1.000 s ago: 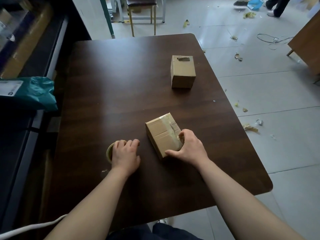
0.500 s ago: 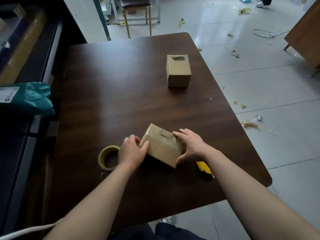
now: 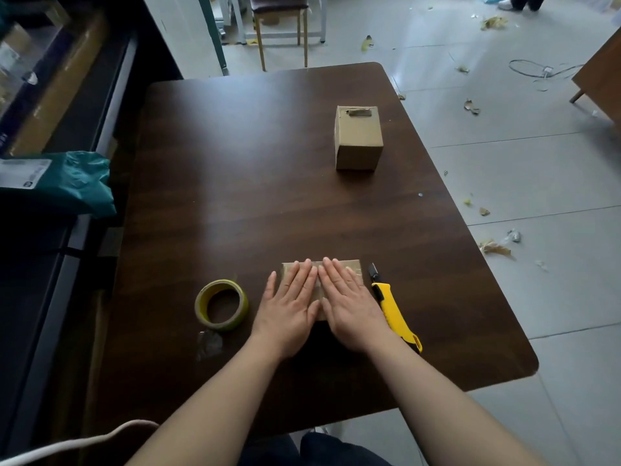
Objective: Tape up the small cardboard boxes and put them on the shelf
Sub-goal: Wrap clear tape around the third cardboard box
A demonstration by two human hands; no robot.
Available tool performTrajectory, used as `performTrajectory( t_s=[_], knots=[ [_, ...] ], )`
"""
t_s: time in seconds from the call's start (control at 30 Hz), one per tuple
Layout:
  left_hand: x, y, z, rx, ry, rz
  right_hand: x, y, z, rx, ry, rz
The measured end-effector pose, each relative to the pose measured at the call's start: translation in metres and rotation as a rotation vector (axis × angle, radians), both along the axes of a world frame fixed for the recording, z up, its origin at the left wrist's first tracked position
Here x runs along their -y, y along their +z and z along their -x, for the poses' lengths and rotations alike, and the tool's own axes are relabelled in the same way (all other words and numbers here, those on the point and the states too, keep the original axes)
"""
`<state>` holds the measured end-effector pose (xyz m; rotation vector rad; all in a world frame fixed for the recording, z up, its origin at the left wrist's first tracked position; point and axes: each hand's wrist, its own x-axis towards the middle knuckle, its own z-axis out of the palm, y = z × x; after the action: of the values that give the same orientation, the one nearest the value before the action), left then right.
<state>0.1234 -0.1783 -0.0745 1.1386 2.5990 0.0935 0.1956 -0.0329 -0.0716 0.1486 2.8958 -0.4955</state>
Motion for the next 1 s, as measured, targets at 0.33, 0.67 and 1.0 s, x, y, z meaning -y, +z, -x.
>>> performTrajectory(
  t_s=[0.33,0.67,1.0],
  knots=[
    [0.016,-0.001,0.002,0.072,0.258,-0.026,-0.071,-0.026,-0.084,0.188,-0.447,-0.033],
    [0.009,0.008,-0.001,0.129,0.163,-0.012,-0.041,-0.035,-0.045,0.083,-0.465,0.421],
    [0.007,0.006,-0.001,0.121,0.149,0.02,-0.04,-0.04,-0.049,0.076,-0.489,0.454]
  ],
)
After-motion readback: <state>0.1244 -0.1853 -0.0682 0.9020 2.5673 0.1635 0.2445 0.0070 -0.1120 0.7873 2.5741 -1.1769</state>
